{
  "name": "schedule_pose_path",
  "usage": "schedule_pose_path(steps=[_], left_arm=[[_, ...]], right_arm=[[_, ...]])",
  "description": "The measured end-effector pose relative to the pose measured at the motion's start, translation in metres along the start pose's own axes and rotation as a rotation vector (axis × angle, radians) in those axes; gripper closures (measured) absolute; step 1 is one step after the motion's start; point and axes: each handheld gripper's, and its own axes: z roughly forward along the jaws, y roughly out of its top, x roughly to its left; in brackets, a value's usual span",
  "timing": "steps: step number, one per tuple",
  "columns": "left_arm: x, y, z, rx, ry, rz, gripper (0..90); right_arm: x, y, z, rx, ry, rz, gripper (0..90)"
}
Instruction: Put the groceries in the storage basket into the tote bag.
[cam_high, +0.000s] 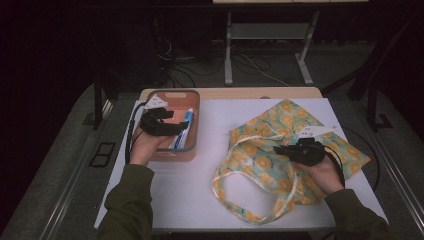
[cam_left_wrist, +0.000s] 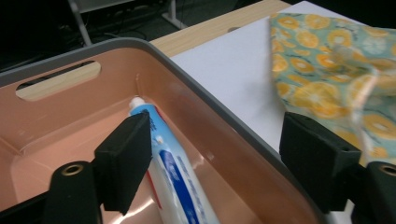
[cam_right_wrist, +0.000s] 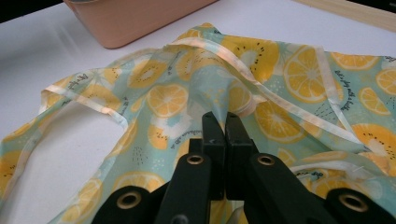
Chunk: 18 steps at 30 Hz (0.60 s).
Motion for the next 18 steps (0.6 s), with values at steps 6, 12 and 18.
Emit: schedule_pose_path(steps=[6,12,18], left_arm=[[0.015,0.001,0.025,0.055,0.037,-0.029,30.0],[0.026,-0.003,0.049,0.161,0.047,-0.031,29.5],[0.029,-0.011,0.065,0.245,0.055,-0.031,28.8]], right_arm=[[0.0,0.0,-0.001,-0.005,-0.001,0.005,89.1],[0.0,-0.001,0.0,0.001,0.002,-0.002,89.1],[-0.001,-0.001,0.0,0.003,0.002,-0.004,89.1]])
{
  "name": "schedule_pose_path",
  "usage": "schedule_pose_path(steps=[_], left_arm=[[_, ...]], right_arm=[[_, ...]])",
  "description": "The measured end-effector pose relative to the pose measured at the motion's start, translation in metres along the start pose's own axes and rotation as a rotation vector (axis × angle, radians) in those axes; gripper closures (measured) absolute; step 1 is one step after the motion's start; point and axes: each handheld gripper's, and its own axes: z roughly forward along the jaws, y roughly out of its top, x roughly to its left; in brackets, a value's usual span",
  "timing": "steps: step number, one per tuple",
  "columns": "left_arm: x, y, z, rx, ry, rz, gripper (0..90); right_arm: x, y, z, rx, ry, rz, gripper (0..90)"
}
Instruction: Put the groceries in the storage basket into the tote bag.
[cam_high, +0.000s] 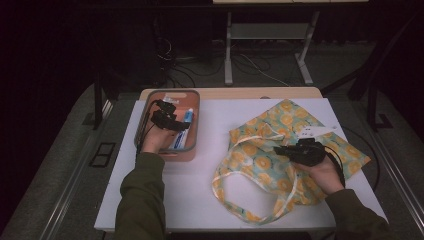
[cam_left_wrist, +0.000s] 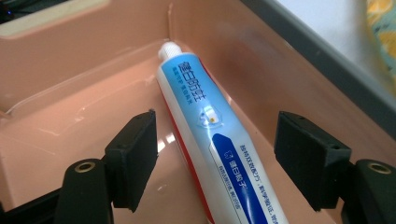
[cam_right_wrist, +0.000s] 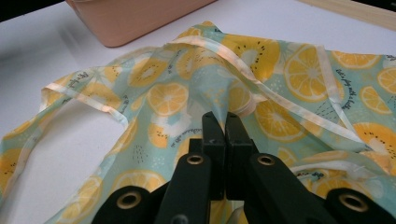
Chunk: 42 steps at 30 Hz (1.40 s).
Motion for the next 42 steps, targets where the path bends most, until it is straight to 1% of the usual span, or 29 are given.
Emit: schedule_pose_path(steps=[2,4,5,6,8,9,11,12,13,16,18,19,21,22,23,24,25,29,31,34,36,40,42], left_arm=[[0.0,0.0,0.003,0.019,-0.001,-0.001,28.8],[0.001,-0.001,0.007,0.061,0.001,-0.009,29.1],[0.001,-0.001,0.009,0.075,-0.002,-0.013,29.3],[0.0,-0.001,0.01,0.083,-0.002,-0.01,29.8],[-0.003,-0.001,0.015,0.116,0.007,0.006,32.0],[-0.003,-0.001,0.016,0.134,0.007,0.007,33.0],[-0.003,-0.001,0.019,0.159,-0.002,-0.008,34.3],[-0.003,-0.001,0.02,0.165,-0.016,-0.02,35.6],[-0.002,-0.001,0.02,0.166,-0.029,-0.031,39.9],[-0.001,-0.001,0.019,0.169,-0.037,-0.039,45.0],[-0.001,-0.002,0.019,0.179,-0.027,-0.045,51.8],[-0.001,-0.002,0.018,0.182,-0.02,-0.038,55.8],[-0.002,-0.002,0.017,0.178,-0.011,-0.03,61.3],[-0.002,-0.001,0.016,0.168,-0.005,-0.032,64.8],[-0.002,-0.001,0.015,0.165,0.016,-0.037,69.5],[-0.001,-0.002,0.014,0.166,0.025,-0.046,74.2],[0.0,-0.001,0.014,0.166,0.024,-0.048,75.3],[0.001,0.0,0.011,0.166,0.037,-0.049,76.9],[0.001,0.002,0.009,0.156,0.035,-0.053,77.2],[0.005,0.005,-0.001,0.091,0.017,-0.071,77.4],[0.006,0.008,-0.008,0.049,0.022,-0.067,77.5],[0.006,0.015,-0.024,0.024,0.022,-0.038,77.8],[0.005,0.019,-0.036,-0.003,0.018,-0.029,77.9]], right_arm=[[0.0,0.0,0.0,0.001,0.0,0.002,89.1],[0.0,-0.001,0.0,0.001,-0.001,0.001,89.1],[0.0,-0.001,0.0,0.001,-0.002,0.0,89.1],[0.0,-0.001,0.0,0.001,-0.003,-0.002,89.1],[0.0,-0.001,0.0,0.001,-0.002,-0.001,89.1],[0.0,-0.001,0.0,0.001,-0.003,-0.003,89.1],[0.0,-0.001,0.0,0.002,-0.002,-0.002,89.1],[0.0,-0.001,0.0,0.002,-0.002,-0.002,89.1],[0.0,-0.001,0.0,0.002,-0.002,-0.003,89.1],[0.0,-0.001,0.0,0.002,-0.004,-0.004,89.1],[0.0,-0.001,0.0,0.003,-0.006,-0.004,89.1],[0.0,-0.001,0.0,0.004,-0.007,-0.005,89.1],[0.0,-0.001,0.0,0.004,-0.009,-0.004,89.1],[0.0,-0.001,0.0,0.004,-0.009,-0.005,89.1],[0.0,-0.001,0.0,0.003,-0.01,-0.005,89.1],[0.0,-0.001,0.0,0.003,-0.01,-0.004,89.1],[0.0,-0.001,0.0,0.003,-0.011,-0.003,89.1],[-0.001,-0.001,0.0,0.002,-0.012,-0.003,89.1],[-0.001,-0.002,0.0,0.002,-0.012,-0.002,89.1],[-0.001,-0.002,0.0,0.001,-0.011,-0.003,89.1],[-0.001,-0.002,0.0,0.001,-0.011,-0.003,89.1],[-0.002,-0.002,-0.001,-0.002,-0.012,-0.002,89.2],[-0.002,-0.002,-0.001,-0.003,-0.013,-0.001,89.1]])
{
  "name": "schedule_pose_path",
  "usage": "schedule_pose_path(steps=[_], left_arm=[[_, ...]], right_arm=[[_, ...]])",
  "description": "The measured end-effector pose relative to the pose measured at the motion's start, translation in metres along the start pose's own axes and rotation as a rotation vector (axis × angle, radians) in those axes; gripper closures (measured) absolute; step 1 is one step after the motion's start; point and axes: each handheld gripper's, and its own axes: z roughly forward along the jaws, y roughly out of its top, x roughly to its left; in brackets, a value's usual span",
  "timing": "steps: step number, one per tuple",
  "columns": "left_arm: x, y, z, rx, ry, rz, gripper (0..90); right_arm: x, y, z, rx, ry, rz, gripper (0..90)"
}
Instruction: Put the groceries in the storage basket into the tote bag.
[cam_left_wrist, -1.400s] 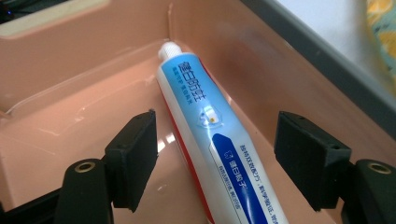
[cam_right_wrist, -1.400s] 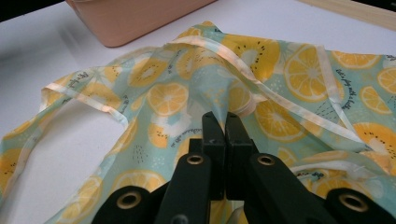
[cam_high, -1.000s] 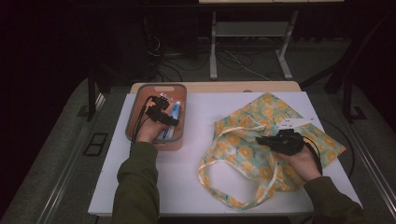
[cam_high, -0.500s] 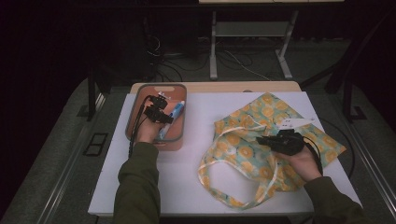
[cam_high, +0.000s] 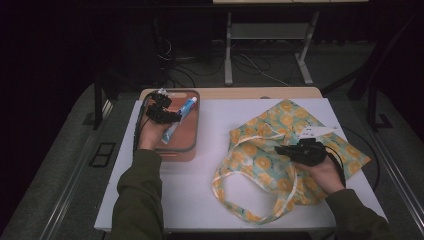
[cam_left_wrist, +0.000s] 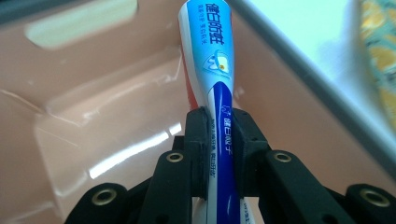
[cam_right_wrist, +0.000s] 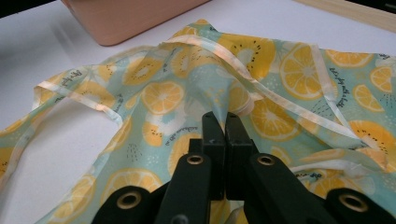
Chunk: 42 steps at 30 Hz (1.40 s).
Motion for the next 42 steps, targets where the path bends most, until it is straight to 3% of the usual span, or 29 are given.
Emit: schedule_pose_path(steps=[4,12,20,25,31,35,42], left_arm=[[-0.007,0.003,-0.022,-0.058,-0.026,0.01,78.2],[-0.033,0.001,-0.056,-0.097,-0.104,0.08,78.4],[-0.085,-0.012,-0.068,-0.114,-0.198,0.191,78.4],[-0.119,-0.023,-0.063,-0.125,-0.266,0.242,78.4],[-0.159,-0.033,-0.041,-0.087,-0.333,0.309,78.4],[-0.177,-0.036,-0.022,-0.046,-0.366,0.352,78.5],[-0.201,-0.032,0.014,0.002,-0.405,0.377,78.5]], right_arm=[[-0.001,0.0,-0.001,-0.003,-0.002,0.005,89.2],[-0.002,0.0,-0.002,-0.008,-0.007,0.005,89.2],[-0.002,0.0,-0.003,-0.012,-0.011,0.004,89.2],[-0.002,0.0,-0.004,-0.019,-0.011,0.006,89.2],[-0.002,0.001,-0.005,-0.031,-0.014,0.003,89.2],[-0.002,0.002,-0.007,-0.041,-0.014,0.009,89.2],[-0.001,0.004,-0.008,-0.056,-0.015,0.001,89.2]])
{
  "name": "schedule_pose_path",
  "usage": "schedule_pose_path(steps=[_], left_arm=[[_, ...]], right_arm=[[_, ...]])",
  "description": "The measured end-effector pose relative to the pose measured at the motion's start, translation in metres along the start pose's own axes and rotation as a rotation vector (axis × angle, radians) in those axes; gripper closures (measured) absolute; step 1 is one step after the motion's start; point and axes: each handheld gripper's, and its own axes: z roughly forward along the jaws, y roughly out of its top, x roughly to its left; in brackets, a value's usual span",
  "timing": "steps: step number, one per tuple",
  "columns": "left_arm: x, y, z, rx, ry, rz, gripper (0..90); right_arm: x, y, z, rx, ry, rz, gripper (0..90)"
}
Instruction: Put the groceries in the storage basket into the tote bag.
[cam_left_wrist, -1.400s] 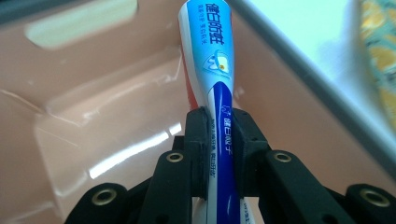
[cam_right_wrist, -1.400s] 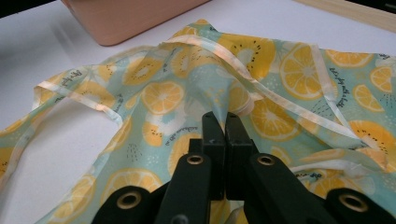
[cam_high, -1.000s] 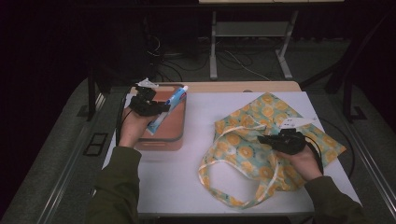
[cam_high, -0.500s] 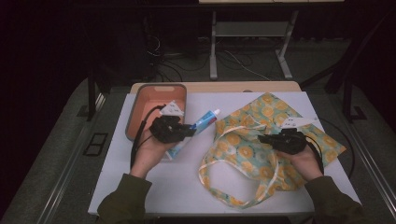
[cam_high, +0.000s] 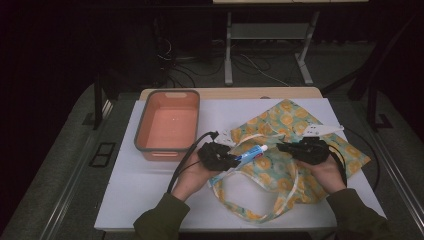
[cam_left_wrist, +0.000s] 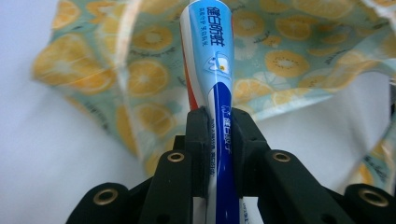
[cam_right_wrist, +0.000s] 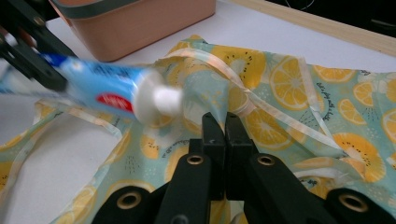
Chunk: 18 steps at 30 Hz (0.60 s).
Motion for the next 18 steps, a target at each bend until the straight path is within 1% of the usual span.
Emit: schedule_pose_path(steps=[1,4,6,7,11,16,17,18], left_arm=[[0.0,0.002,0.005,0.007,-0.005,0.006,78.4],[0.001,0.007,0.022,0.016,-0.012,0.005,78.5],[0.001,0.012,0.032,0.025,-0.005,0.006,78.4],[0.001,0.014,0.037,0.029,-0.009,0.006,78.5],[0.002,0.026,0.055,0.021,-0.018,0.001,78.5],[0.006,0.039,0.077,-0.004,0.004,-0.01,78.5],[0.007,0.041,0.081,-0.008,0.006,-0.023,78.5],[0.009,0.042,0.085,-0.004,0.006,-0.025,78.5]], right_arm=[[0.0,0.0,0.0,0.0,0.0,0.0,89.2],[0.001,0.0,0.001,0.001,0.001,-0.006,89.2],[0.002,0.0,0.001,0.0,0.002,-0.007,89.2],[0.002,0.001,0.001,0.0,0.003,-0.007,89.2],[0.002,0.001,0.002,-0.001,0.004,-0.01,89.2],[0.002,0.001,0.002,-0.003,0.005,-0.009,89.2],[0.002,0.001,0.001,-0.004,0.006,-0.01,89.2],[0.002,0.001,0.001,-0.004,0.006,-0.009,89.2]])
